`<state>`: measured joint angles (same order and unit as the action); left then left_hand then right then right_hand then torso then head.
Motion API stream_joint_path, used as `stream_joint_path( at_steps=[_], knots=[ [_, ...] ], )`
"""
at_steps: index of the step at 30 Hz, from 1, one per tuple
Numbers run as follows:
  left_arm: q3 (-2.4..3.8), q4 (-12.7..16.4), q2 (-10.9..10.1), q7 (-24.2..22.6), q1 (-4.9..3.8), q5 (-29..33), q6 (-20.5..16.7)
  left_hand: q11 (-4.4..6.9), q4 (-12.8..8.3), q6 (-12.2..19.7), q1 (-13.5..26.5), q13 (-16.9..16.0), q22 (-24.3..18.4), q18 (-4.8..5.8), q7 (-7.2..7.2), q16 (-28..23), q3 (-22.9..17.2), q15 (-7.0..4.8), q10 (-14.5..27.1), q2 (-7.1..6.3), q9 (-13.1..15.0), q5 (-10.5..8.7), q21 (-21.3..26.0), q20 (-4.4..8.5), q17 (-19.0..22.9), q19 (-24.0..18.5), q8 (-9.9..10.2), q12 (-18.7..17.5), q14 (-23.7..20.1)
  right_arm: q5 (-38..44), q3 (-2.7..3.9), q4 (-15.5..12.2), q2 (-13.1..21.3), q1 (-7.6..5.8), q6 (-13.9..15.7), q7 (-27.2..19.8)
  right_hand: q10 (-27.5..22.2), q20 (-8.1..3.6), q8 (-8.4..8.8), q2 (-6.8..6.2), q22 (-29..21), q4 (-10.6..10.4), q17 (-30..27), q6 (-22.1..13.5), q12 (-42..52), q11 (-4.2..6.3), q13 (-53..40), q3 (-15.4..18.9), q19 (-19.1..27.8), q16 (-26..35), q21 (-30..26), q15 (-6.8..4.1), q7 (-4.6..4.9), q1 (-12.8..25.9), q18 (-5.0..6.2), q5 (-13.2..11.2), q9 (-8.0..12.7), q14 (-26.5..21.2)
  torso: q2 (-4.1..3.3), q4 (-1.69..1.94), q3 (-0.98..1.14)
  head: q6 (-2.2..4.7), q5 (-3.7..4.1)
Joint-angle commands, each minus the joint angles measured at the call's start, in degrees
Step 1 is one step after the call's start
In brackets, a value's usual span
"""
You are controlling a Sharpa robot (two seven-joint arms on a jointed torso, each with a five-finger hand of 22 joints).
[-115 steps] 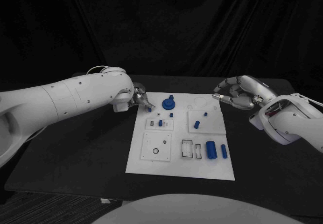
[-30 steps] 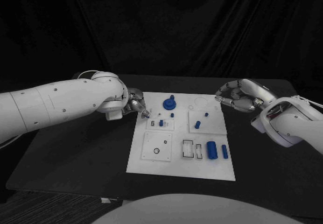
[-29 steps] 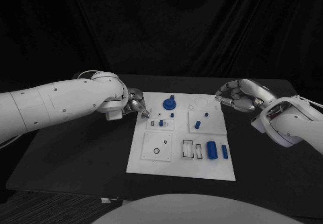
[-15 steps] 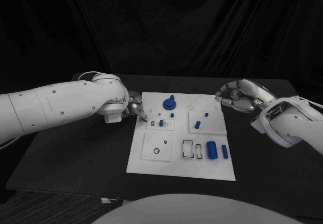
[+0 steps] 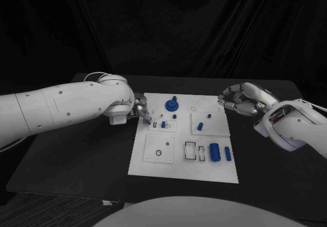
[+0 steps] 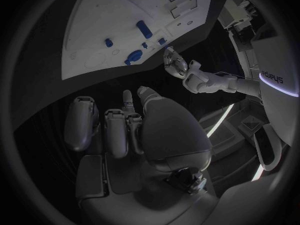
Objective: Assemble the parts on the task board
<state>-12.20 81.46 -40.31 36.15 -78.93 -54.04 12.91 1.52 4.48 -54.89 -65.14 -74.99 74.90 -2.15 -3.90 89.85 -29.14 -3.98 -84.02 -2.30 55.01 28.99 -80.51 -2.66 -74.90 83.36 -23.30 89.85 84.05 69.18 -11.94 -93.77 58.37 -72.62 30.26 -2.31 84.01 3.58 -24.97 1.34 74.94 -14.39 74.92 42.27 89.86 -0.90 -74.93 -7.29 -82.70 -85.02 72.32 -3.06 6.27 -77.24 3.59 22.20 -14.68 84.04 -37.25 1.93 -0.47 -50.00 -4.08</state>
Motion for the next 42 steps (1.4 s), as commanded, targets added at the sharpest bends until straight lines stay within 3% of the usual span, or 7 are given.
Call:
stream_joint_path(
  at_steps=[1,31,42],
  knots=[
    [0.04,0.1,0.3,0.5,-0.12,0.1,0.8,-0.18,-5.3,-1.6,0.2,-15.0,11.6,-0.47,1.32,0.1,-5.5,0.14,-6.0,0.39,-0.2,-0.48,0.1,0.00,-15.1,-0.2,0.3,0.1,5.9,0.1,0.03,-0.1,0.1,0.17,-0.3,1.0,6.0,-0.08,-0.30,-0.02,9.6,0.0,5.5,0.5,0.1,-0.19,-15.1,-0.2,0.3,0.3,-0.4,0.29,-0.01,-0.7,0.44,0.3,0.1,3.8,0.01,0.02,-0.02,0.00,0.01],
    [0.05,0.4,0.9,2.0,-0.08,0.1,-4.1,0.32,-8.2,-3.4,1.1,-15.0,12.0,-0.18,1.52,0.1,-6.8,-0.41,-6.0,0.27,-1.6,0.39,-1.0,0.51,-15.1,0.9,1.6,0.1,5.9,0.1,0.03,0.1,0.0,0.33,0.2,0.9,6.0,-0.07,-0.28,-0.09,9.5,0.3,5.3,0.4,0.1,-0.22,-15.1,-0.6,0.4,0.5,-0.7,0.31,0.03,-1.2,0.49,1.5,0.2,3.7,0.07,0.03,-0.03,0.00,-0.19],
    [0.04,0.2,0.8,3.1,-0.07,6.1,-4.4,0.44,-8.9,-3.8,1.4,-15.0,11.9,-0.22,1.56,0.1,-7.3,-0.58,-6.0,0.39,-2.1,0.34,-0.8,0.68,-15.1,0.9,2.3,0.1,5.9,0.1,0.03,0.2,-0.1,0.34,0.2,0.9,6.0,-0.07,-0.27,-0.10,9.5,0.5,5.3,0.4,0.1,-0.23,-15.1,-0.7,0.4,0.5,-0.8,0.30,0.03,-1.4,0.50,1.7,0.3,3.7,0.07,0.04,-0.04,0.00,-0.23]
  ],
)
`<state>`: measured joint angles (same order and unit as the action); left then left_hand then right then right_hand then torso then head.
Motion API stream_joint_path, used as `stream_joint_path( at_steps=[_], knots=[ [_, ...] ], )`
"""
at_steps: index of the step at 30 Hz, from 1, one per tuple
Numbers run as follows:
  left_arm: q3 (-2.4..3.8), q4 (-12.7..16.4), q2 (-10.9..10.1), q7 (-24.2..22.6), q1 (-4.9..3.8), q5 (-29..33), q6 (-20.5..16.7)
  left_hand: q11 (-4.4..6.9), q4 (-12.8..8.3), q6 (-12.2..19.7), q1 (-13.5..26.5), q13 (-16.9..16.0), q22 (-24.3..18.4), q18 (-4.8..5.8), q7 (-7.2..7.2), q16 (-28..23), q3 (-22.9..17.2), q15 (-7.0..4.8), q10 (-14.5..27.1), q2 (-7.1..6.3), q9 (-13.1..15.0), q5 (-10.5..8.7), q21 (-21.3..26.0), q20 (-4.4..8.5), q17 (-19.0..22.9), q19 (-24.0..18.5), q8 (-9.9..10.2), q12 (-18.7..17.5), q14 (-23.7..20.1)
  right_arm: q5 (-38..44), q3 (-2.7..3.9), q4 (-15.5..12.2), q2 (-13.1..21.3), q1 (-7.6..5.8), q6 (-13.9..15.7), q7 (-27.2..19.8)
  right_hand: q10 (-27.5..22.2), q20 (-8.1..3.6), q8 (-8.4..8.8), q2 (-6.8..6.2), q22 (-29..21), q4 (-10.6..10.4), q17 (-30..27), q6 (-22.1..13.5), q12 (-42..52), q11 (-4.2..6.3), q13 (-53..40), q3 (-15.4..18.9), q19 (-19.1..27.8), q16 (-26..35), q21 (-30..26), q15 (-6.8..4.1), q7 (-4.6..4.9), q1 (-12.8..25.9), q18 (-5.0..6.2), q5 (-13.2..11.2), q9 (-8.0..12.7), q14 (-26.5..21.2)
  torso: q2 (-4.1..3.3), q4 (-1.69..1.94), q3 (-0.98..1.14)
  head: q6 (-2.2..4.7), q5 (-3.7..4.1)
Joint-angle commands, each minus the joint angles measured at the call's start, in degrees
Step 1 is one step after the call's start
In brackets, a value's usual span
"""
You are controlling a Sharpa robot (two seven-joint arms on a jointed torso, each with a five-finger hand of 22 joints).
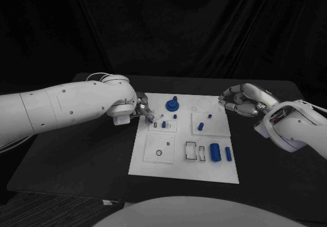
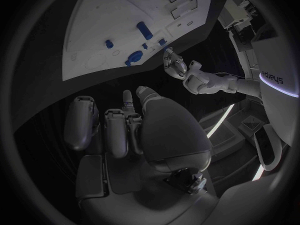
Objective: Assemble the parts on the task board
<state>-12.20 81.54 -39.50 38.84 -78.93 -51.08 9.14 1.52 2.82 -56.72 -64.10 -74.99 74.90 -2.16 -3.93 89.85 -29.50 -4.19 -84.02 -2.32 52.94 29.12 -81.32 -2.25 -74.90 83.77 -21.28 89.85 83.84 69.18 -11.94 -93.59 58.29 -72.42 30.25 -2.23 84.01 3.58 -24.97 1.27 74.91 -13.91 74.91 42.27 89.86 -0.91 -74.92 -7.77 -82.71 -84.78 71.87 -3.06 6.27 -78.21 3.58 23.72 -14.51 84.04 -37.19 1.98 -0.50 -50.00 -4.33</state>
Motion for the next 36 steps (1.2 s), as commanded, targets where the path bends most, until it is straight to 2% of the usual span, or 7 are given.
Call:
stream_joint_path(
  at_steps=[1,17,25,36],
  knots=[
    [0.04,0.2,0.0,0.4,-0.07,3.2,-0.6,0.44,-7.2,-2.0,0.4,-15.0,11.9,-0.21,1.59,0.1,-7.0,-0.37,-6.0,0.41,-0.1,0.21,0.0,0.27,-15.1,0.5,0.2,0.1,6.2,0.1,0.03,0.0,0.0,0.15,0.2,0.8,6.0,-0.07,-0.27,-0.03,9.5,0.0,5.3,0.4,0.1,-0.23,-15.1,-0.3,0.4,0.3,-0.3,0.31,0.03,-0.4,0.51,0.2,0.1,3.7,0.00,0.00,0.00,0.00,0.09],
    [0.04,1.2,-0.2,-0.5,-0.07,3.6,2.3,0.30,-7.5,-2.0,0.7,-15.0,11.7,-0.38,1.47,0.1,-7.2,-0.26,-6.0,0.79,-0.4,-0.76,0.7,0.25,-15.1,0.0,0.8,0.1,6.2,0.1,0.03,0.0,0.0,0.16,0.3,0.9,6.0,-0.07,-0.29,-0.05,9.6,0.1,5.3,0.4,0.1,-0.23,-15.1,-0.4,0.4,0.3,-0.3,0.31,0.03,-0.6,0.51,0.3,0.1,3.7,0.02,-0.01,0.02,0.00,0.04],
    [0.04,0.7,0.1,-0.9,0.00,3.6,2.3,0.25,-7.5,-1.9,0.7,-15.0,11.6,-0.41,1.42,0.1,-7.3,-0.22,-6.0,0.89,-0.4,-0.81,0.9,0.23,-15.1,-0.1,0.9,0.1,6.2,0.1,0.03,-0.1,0.1,0.17,0.4,1.0,6.0,-0.07,-0.29,-0.05,9.6,0.1,5.3,0.4,0.1,-0.23,-15.1,-0.4,0.4,0.3,-0.3,0.31,0.03,-0.6,0.51,0.3,0.1,3.7,0.01,0.06,0.02,0.00,0.24],
    [0.03,-0.1,0.5,-2.2,0.24,2.2,1.3,0.09,-7.4,-1.6,0.9,-15.0,11.6,-0.45,1.26,0.1,-7.1,-0.09,-6.0,1.17,-0.4,-1.28,1.1,0.14,-15.1,-0.2,1.2,0.1,6.2,0.1,0.03,-0.1,0.1,0.21,0.3,1.0,6.0,-0.07,-0.29,-0.05,9.6,0.1,5.3,0.4,0.1,-0.23,-15.1,-0.4,0.4,0.3,-0.3,0.31,0.03,-0.6,0.51,0.3,0.1,3.7,-0.07,-0.02,-0.03,0.00,0.09]
  ],
)
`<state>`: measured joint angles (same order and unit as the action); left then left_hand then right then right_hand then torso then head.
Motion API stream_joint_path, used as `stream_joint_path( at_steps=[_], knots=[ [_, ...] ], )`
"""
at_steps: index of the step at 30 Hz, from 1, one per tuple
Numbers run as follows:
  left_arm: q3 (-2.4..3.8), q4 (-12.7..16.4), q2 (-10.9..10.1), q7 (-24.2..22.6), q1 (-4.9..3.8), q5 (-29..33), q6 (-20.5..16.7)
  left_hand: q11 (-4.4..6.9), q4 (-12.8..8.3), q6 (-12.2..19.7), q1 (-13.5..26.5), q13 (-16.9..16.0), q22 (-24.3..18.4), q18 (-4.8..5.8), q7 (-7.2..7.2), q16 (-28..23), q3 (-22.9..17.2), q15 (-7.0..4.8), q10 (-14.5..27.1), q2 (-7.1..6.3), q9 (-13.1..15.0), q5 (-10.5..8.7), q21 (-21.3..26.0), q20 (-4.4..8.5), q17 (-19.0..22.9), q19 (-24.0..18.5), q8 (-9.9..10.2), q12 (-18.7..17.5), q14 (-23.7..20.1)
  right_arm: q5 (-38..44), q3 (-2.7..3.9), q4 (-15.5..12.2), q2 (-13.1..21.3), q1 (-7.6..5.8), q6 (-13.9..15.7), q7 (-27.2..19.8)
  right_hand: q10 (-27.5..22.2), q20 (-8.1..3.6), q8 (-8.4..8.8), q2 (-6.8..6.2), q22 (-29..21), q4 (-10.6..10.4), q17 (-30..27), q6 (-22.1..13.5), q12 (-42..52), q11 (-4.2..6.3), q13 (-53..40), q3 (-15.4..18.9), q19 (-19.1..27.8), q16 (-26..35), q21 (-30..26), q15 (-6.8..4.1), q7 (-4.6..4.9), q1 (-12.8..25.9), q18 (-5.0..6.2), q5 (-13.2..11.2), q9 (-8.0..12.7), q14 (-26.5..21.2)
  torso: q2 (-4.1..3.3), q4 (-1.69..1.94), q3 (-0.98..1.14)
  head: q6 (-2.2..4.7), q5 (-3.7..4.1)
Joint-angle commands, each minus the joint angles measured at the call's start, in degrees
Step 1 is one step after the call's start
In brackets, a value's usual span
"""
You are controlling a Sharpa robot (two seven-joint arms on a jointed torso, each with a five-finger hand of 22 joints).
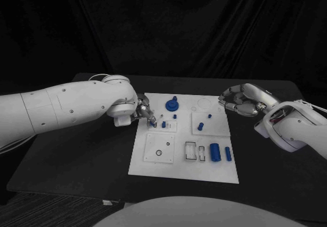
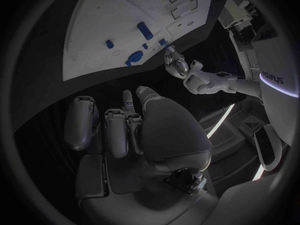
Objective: Assemble the parts on the task board
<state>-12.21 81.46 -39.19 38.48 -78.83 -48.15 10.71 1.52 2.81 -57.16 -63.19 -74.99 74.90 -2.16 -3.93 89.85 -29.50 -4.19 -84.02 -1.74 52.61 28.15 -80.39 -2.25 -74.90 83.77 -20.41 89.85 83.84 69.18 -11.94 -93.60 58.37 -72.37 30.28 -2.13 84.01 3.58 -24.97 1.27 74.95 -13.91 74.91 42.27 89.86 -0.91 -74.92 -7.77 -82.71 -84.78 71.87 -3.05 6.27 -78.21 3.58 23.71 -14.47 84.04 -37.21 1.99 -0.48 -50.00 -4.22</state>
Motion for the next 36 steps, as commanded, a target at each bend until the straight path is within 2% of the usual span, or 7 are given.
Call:
stream_joint_path(
  at_steps=[1,36],
  knots=[
    [0.04,0.0,0.2,-2.0,0.16,-1.1,-0.4,0.08,-7.3,-1.1,0.1,-15.0,11.6,-0.46,1.25,0.1,-7.1,-0.07,-6.0,0.62,-0.1,-0.45,0.2,0.13,-15.1,-0.3,0.4,0.1,6.2,0.1,0.03,-0.1,0.1,0.17,0.3,0.9,6.0,-0.07,-0.29,-0.05,9.5,0.1,5.3,0.4,0.1,-0.23,-15.1,-0.4,0.4,0.3,-0.3,0.30,0.03,-0.6,0.51,0.3,0.1,3.7,-0.05,-0.02,-0.07,0.00,-0.04],
    [0.04,-0.7,0.9,-3.5,0.74,-2.5,-0.3,0.02,-7.3,-1.1,0.2,-15.0,11.5,-0.49,1.21,0.1,-6.9,-0.01,-6.0,0.75,-0.1,-0.82,0.3,0.08,-15.1,-0.3,0.4,0.1,6.2,0.1,0.03,0.1,-0.1,0.26,-0.1,1.1,6.0,-0.06,-0.32,-0.09,9.5,0.2,5.3,0.4,0.1,-0.29,-15.1,-0.5,0.4,0.3,-0.4,0.33,0.07,-0.7,0.53,0.4,0.1,3.7,0.02,-0.02,-0.01,0.00,-0.05]
  ],
)
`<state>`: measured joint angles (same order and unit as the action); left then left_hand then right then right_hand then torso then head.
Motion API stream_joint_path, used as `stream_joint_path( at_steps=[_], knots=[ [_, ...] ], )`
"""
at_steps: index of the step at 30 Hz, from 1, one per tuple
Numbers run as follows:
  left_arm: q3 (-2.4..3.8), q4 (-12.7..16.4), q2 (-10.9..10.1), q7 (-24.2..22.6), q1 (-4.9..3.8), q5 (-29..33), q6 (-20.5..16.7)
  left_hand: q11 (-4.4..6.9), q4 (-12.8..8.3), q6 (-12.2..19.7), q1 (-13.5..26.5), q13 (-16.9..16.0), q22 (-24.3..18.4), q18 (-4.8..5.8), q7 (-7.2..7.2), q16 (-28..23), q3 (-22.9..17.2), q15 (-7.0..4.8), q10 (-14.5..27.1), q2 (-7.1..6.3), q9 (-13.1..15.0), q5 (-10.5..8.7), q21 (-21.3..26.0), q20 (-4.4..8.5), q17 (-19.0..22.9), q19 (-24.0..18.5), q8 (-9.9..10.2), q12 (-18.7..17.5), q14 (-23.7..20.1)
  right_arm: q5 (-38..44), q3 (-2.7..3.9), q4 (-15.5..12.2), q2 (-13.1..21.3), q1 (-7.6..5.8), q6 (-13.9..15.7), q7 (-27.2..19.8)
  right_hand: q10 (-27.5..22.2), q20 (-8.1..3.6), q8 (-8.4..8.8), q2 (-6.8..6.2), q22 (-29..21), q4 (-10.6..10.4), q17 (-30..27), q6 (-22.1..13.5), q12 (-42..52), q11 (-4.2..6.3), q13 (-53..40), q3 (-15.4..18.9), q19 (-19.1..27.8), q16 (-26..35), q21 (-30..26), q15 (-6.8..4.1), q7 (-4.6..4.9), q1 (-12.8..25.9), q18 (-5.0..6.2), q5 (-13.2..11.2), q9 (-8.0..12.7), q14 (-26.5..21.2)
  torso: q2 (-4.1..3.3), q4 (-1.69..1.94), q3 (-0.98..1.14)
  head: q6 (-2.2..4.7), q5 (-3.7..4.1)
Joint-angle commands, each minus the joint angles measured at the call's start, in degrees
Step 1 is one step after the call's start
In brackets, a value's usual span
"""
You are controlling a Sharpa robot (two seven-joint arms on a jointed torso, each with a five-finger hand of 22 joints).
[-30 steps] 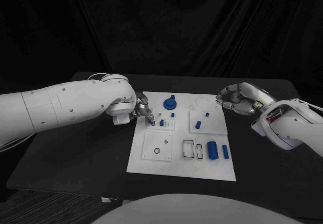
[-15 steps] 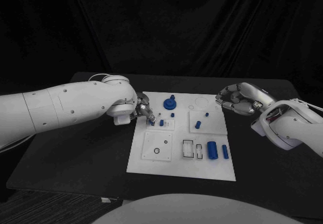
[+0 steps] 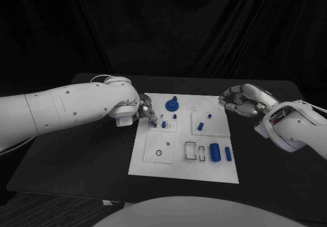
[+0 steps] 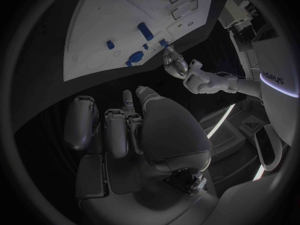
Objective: Assemble the parts on the task board
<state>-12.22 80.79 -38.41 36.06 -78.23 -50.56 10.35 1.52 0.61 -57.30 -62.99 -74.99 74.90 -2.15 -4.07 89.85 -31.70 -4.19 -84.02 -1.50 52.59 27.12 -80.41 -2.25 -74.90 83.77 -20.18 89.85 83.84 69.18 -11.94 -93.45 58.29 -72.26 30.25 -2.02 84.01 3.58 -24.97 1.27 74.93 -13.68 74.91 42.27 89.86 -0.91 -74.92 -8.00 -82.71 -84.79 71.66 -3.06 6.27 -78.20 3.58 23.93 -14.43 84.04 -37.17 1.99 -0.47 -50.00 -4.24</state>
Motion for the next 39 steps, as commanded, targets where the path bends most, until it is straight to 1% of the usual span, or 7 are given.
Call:
stream_joint_path(
  at_steps=[1,10,39],
  knots=[
    [0.04,-0.1,0.2,-1.1,0.17,-0.1,0.1,0.02,-5.1,-0.9,0.0,-15.0,11.5,-0.49,1.35,0.1,-4.7,-0.01,-6.0,0.52,0.0,0.21,0.3,0.08,-15.1,-0.3,0.2,0.1,6.2,0.1,0.03,0.0,0.0,0.15,-0.1,1.0,6.0,-0.06,-0.32,-0.09,9.5,0.0,5.3,0.4,0.1,-0.29,-15.1,-0.2,0.4,0.3,-0.2,0.33,0.07,-0.7,0.53,0.2,0.1,3.7,-0.02,-0.01,-0.01,0.00,-0.05],
    [0.04,-0.3,0.1,-1.5,0.42,-0.1,0.4,-0.02,-5.0,-0.9,0.0,-15.0,11.4,-0.56,1.32,0.1,-4.7,0.03,-6.0,0.62,0.0,0.00,0.6,0.04,-15.1,-0.5,0.3,0.1,6.2,0.1,0.03,0.0,0.0,0.15,-0.3,1.1,6.0,-0.05,-0.33,-0.12,9.5,0.0,5.1,0.4,0.1,-0.32,-15.1,-0.3,0.5,0.4,-0.4,0.35,0.09,-0.7,0.57,0.3,0.1,3.7,-0.01,-0.02,-0.01,0.00,-0.13],
    [0.04,-0.8,0.4,-2.2,0.81,-0.1,1.5,-0.05,-5.0,-0.8,0.0,-15.0,11.4,-0.63,1.30,0.1,-4.6,0.07,-6.0,0.74,0.0,-0.13,0.9,0.00,-15.1,-0.7,0.3,0.1,6.2,0.1,0.03,0.0,0.0,0.17,-0.5,1.3,6.0,-0.05,-0.33,-0.12,9.5,0.0,5.1,0.4,0.1,-0.32,-15.1,-0.3,0.5,0.4,-0.4,0.35,0.09,-0.7,0.57,0.3,0.1,3.7,-0.03,-0.01,-0.02,0.00,-0.06]
  ],
)
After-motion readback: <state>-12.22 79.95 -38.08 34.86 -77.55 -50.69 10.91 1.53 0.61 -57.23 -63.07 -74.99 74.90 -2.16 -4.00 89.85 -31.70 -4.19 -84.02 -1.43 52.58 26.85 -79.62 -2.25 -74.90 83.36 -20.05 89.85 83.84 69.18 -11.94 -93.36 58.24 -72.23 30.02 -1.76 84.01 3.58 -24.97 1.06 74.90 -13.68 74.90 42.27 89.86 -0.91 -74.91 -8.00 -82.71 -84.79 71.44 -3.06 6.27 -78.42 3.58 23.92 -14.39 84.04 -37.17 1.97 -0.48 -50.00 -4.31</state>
